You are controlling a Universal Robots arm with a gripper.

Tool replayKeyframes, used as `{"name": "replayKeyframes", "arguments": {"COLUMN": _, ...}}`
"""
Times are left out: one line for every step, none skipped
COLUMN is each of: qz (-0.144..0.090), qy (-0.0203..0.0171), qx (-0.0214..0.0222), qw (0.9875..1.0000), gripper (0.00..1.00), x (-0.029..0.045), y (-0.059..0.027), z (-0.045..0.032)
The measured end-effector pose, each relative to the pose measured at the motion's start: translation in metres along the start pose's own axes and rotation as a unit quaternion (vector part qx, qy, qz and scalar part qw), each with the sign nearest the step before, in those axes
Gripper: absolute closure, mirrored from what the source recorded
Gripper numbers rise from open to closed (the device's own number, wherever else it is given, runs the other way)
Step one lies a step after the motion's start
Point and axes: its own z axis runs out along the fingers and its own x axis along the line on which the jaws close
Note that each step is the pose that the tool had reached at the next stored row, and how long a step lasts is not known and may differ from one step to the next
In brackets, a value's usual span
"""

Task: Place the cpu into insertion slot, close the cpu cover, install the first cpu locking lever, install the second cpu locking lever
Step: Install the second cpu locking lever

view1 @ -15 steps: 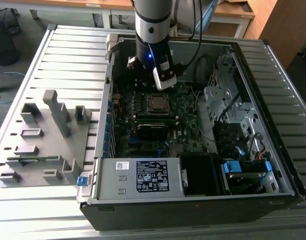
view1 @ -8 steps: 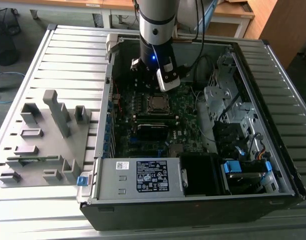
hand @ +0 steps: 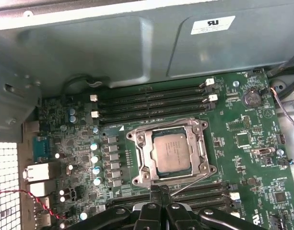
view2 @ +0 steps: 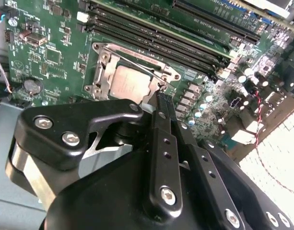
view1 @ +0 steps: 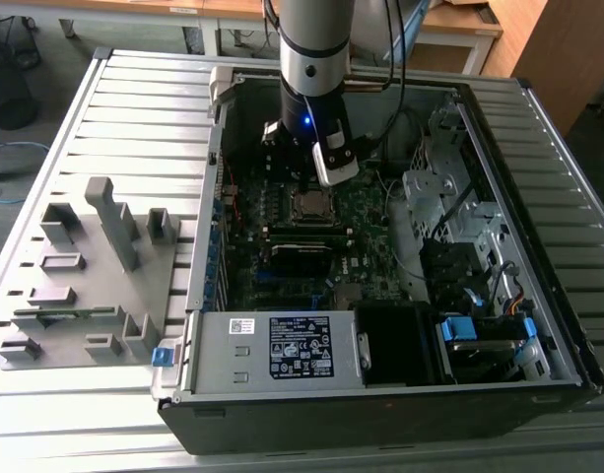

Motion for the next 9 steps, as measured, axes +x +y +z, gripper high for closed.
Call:
{"name": "replayKeyframes", "arguments": {"qz": 0.000, "qy": 0.0000, "qx": 0.0000, "qw": 1.0000, "gripper": 0.90, "x": 0.0000, "y": 0.0000, "z": 0.0000}}
{"name": "replayKeyframes", "arguments": {"qz": 0.000, "qy": 0.0000, "qx": 0.0001, "qw": 1.0000, "gripper": 0.90, "x": 0.0000, "y": 0.0000, "z": 0.0001}}
{"name": "replayKeyframes", "arguments": {"qz": 0.000, "qy": 0.0000, "qx": 0.0000, "qw": 1.0000, "gripper": 0.90, "x": 0.0000, "y": -0.0001, "z": 0.0003}}
{"name": "replayKeyframes", "arguments": {"qz": 0.000, "qy": -0.0002, "qx": -0.0001, "qw": 1.0000, "gripper": 0.90, "x": -0.0001, "y": -0.0002, "z": 0.0009}}
{"name": "replayKeyframes", "arguments": {"qz": 0.000, "qy": -0.0003, "qx": 0.0007, "qw": 1.0000, "gripper": 0.90, "x": -0.0001, "y": -0.0004, "z": 0.0017}}
{"name": "replayKeyframes", "arguments": {"qz": 0.000, "qy": -0.0004, "qx": 0.0021, "qw": 1.0000, "gripper": 0.90, "x": -0.0002, "y": -0.0007, "z": 0.0027}}
{"name": "replayKeyframes", "arguments": {"qz": 0.000, "qy": -0.0006, "qx": 0.0035, "qw": 1.0000, "gripper": 0.90, "x": -0.0002, "y": -0.0009, "z": 0.0038}}
{"name": "replayKeyframes", "arguments": {"qz": 0.000, "qy": -0.0009, "qx": 0.0049, "qw": 1.0000, "gripper": 0.90, "x": -0.0002, "y": -0.0011, "z": 0.0049}}
{"name": "replayKeyframes", "arguments": {"qz": 0.000, "qy": -0.0011, "qx": 0.0064, "qw": 1.0000, "gripper": 0.90, "x": -0.0002, "y": -0.0013, "z": 0.0060}}
